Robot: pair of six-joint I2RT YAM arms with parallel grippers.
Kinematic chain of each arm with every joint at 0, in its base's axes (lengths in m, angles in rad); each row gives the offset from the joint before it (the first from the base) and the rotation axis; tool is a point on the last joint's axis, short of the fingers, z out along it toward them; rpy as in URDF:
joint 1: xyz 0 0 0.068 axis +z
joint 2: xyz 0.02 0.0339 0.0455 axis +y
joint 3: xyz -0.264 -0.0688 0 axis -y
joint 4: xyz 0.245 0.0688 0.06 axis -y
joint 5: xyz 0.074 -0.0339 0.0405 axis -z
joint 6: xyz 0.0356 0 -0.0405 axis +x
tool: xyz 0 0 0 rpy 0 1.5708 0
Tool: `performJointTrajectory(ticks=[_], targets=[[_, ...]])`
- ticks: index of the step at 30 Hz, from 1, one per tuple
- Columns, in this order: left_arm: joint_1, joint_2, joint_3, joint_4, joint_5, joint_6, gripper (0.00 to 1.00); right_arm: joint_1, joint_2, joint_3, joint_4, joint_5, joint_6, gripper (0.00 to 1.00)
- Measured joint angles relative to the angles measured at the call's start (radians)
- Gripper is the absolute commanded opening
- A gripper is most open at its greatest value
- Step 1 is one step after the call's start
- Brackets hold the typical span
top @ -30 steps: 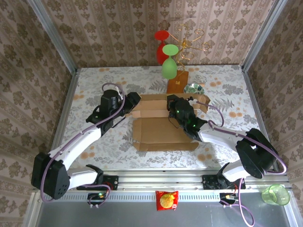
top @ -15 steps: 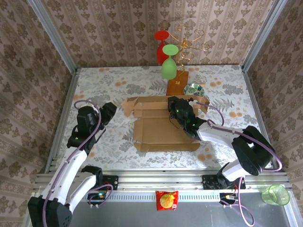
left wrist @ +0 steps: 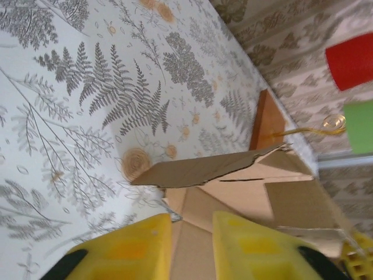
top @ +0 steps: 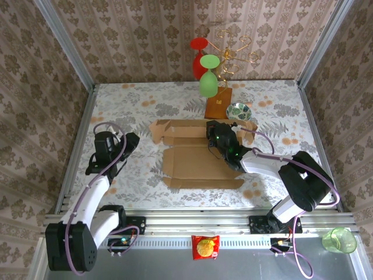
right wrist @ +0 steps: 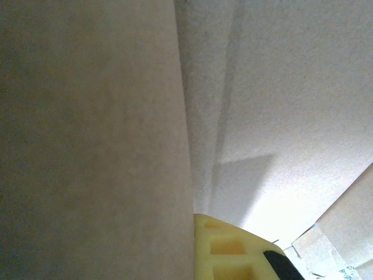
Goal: Fold the paper box
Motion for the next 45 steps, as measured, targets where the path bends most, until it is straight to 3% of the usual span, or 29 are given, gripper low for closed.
performJointTrajectory(ticks=[10, 18, 26, 45], targets=[[-0.007, 0.338, 0.093, 0.136, 0.051, 0.373, 0.30, -0.035, 0.000, 0.000, 0.001, -0.060, -0.024, 0.00], [-0.085, 0.515, 0.131, 0.267, 0.105, 0.521, 0.34, -0.054, 0.000, 0.000, 0.006, -0.095, -0.033, 0.00], [-0.125, 0.525, 0.072, 0.416, 0.149, 0.562, 0.34, -0.078, 0.008, 0.000, 0.024, -0.138, -0.055, 0.00], [-0.179, 0.464, -0.014, 0.561, 0.236, 0.658, 0.40, -0.120, 0.036, 0.000, 0.069, -0.203, -0.080, 0.00]])
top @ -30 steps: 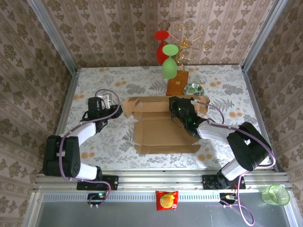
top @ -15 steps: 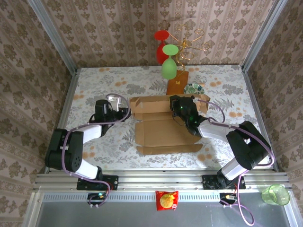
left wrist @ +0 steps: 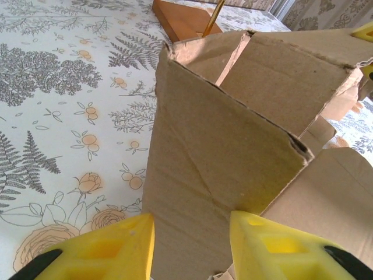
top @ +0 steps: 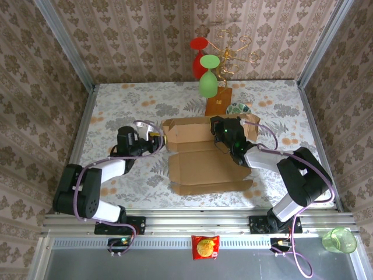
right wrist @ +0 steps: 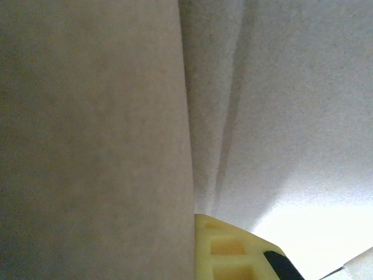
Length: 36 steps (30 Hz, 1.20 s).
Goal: Fold the paper box
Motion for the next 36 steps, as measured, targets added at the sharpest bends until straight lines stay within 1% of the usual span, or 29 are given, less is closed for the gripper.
performJointTrajectory(ticks=[5, 11, 15, 22, 29, 36], targets=[[-0.005, 0.037, 0.000, 0.066, 0.026, 0.011, 0.40, -0.005, 0.000, 0.000, 0.000, -0.006, 0.000, 0.00], [-0.014, 0.092, -0.022, 0.197, 0.113, 0.021, 0.40, -0.023, 0.000, 0.000, -0.001, -0.041, -0.013, 0.00], [-0.013, 0.145, -0.026, 0.270, 0.157, 0.021, 0.37, -0.035, -0.003, 0.000, -0.008, -0.056, -0.031, 0.00], [-0.024, 0.224, -0.041, 0.406, 0.187, 0.000, 0.36, -0.045, -0.012, 0.000, -0.013, -0.074, -0.053, 0.00], [-0.079, 0.226, -0.043, 0.448, 0.191, -0.005, 0.35, -0.050, -0.012, 0.000, -0.012, -0.079, -0.056, 0.00], [-0.105, 0.226, -0.043, 0.450, 0.185, -0.004, 0.36, -0.050, -0.012, 0.000, -0.011, -0.089, -0.056, 0.00]])
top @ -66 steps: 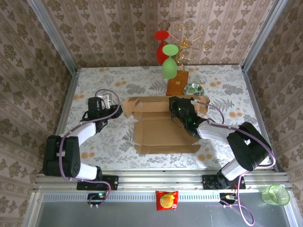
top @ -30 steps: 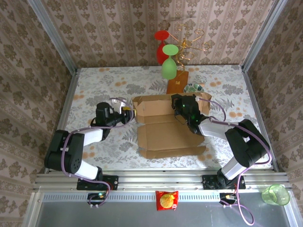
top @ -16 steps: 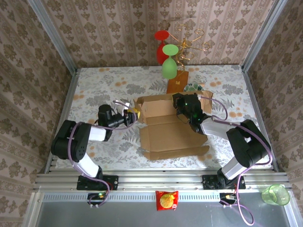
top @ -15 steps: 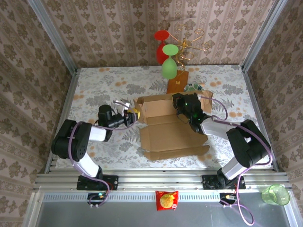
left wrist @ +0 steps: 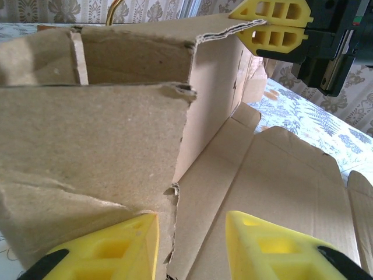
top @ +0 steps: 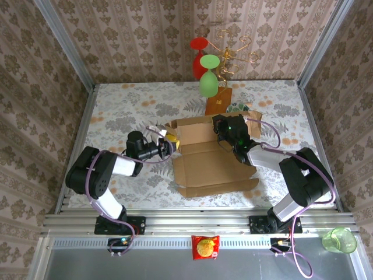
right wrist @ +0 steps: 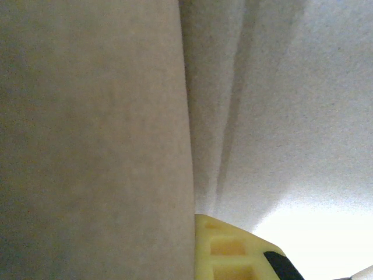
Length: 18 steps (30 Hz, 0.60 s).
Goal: Fold the paper box
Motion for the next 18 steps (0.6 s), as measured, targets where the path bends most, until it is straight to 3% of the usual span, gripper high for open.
performJointTrajectory(ticks=[10, 18], targets=[[0.026, 0.000, 0.000, 0.013, 0.062, -0.010, 0.45, -0.003, 0.000, 0.000, 0.001, -0.013, 0.000, 0.00], [0.205, 0.000, -0.009, 0.155, 0.208, -0.140, 0.52, -0.032, 0.000, 0.000, -0.001, -0.060, -0.010, 0.00]])
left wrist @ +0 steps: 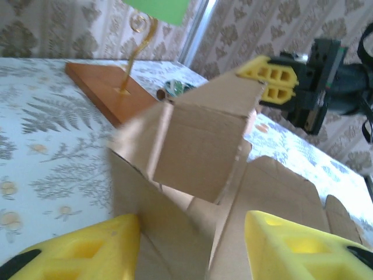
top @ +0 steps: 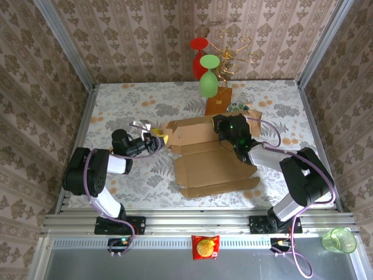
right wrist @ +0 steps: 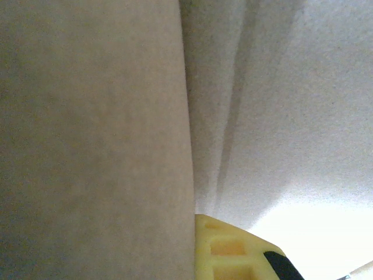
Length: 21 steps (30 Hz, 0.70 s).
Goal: Fold the paper box
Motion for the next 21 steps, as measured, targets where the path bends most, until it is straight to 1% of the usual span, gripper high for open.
performJointTrajectory(ticks=[5, 8, 12, 21], targets=[[0.000, 0.035, 0.004, 0.044, 0.048, -0.031, 0.52, -0.016, 0.000, 0.000, 0.000, -0.034, -0.012, 0.00], [0.001, 0.080, 0.018, 0.045, 0.073, -0.048, 0.51, -0.020, 0.000, 0.002, 0.000, -0.048, -0.013, 0.00], [0.000, 0.103, 0.042, 0.047, 0.105, -0.053, 0.51, -0.026, 0.002, 0.002, 0.000, -0.056, -0.016, 0.00], [-0.074, 0.119, 0.056, 0.080, 0.146, -0.053, 0.47, -0.042, 0.033, 0.021, 0.012, -0.062, -0.016, 0.00]])
